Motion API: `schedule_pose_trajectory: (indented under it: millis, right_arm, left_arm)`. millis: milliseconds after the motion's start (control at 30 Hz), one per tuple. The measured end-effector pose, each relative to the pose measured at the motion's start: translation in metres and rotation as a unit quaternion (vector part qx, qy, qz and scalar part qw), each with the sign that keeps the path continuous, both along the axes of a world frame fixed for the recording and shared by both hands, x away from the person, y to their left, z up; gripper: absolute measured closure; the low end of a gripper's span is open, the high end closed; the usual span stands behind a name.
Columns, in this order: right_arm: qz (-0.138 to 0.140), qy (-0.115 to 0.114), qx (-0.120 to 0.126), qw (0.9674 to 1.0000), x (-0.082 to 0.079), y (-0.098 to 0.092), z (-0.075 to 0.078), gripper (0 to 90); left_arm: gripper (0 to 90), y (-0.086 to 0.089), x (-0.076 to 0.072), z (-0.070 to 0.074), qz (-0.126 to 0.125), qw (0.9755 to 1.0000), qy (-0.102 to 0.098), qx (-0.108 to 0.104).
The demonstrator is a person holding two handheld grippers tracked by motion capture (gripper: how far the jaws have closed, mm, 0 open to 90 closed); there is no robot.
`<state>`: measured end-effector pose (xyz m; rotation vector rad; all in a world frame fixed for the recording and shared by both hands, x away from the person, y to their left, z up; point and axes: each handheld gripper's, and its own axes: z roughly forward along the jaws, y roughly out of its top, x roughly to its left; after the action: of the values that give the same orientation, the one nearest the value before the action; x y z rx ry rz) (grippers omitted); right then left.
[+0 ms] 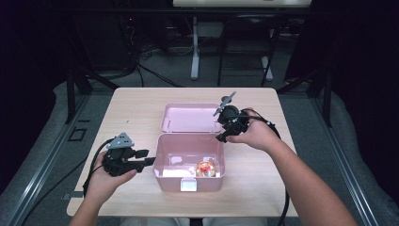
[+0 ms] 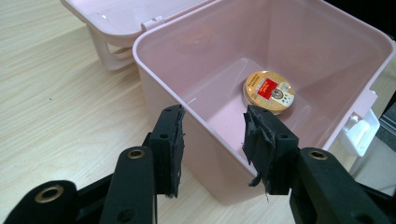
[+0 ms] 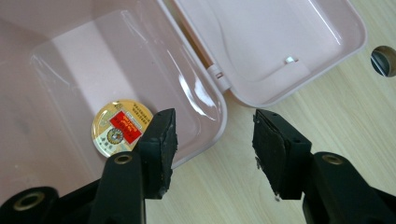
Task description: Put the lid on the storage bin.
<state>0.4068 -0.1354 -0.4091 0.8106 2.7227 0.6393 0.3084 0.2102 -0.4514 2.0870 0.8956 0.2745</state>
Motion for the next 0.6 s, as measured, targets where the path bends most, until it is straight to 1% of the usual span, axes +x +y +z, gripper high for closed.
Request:
schedule_pose_trajectory:
  millis: [67,200,367,467,500,600]
  right_arm:
    - [-0.007,0.002,0.007,0.9999,0.002,-0.001,-0.001,49.6]
    - [-0.02,0.002,0.019,0.9996,0.004,-0.003,-0.003,50.9]
    - [-0.03,-0.001,0.031,0.9991,0.009,-0.005,-0.007,50.9]
    - [-0.039,0.0,0.033,0.9987,0.011,-0.005,-0.009,50.6]
    - [-0.04,-0.005,0.037,0.9985,0.012,-0.005,-0.009,50.7]
    - [-0.05,-0.009,0.043,0.9978,0.013,-0.006,-0.01,50.8]
  left_arm:
    - [57.2,-0.001,0.0,0.0,-0.001,1.0,-0.001,0.001]
    - [57.7,-0.003,-0.001,-0.001,-0.003,0.9999,-0.009,0.003]
    - [59.7,-0.004,-0.001,-0.001,-0.005,1.0,-0.007,0.001]
    - [60.5,-0.005,-0.001,-0.002,-0.008,0.9999,-0.007,0.003]
    - [60.8,-0.005,-0.001,-0.002,-0.008,0.9999,-0.008,0.003]
    - [61.3,-0.007,-0.001,-0.002,-0.009,0.9999,-0.008,0.003]
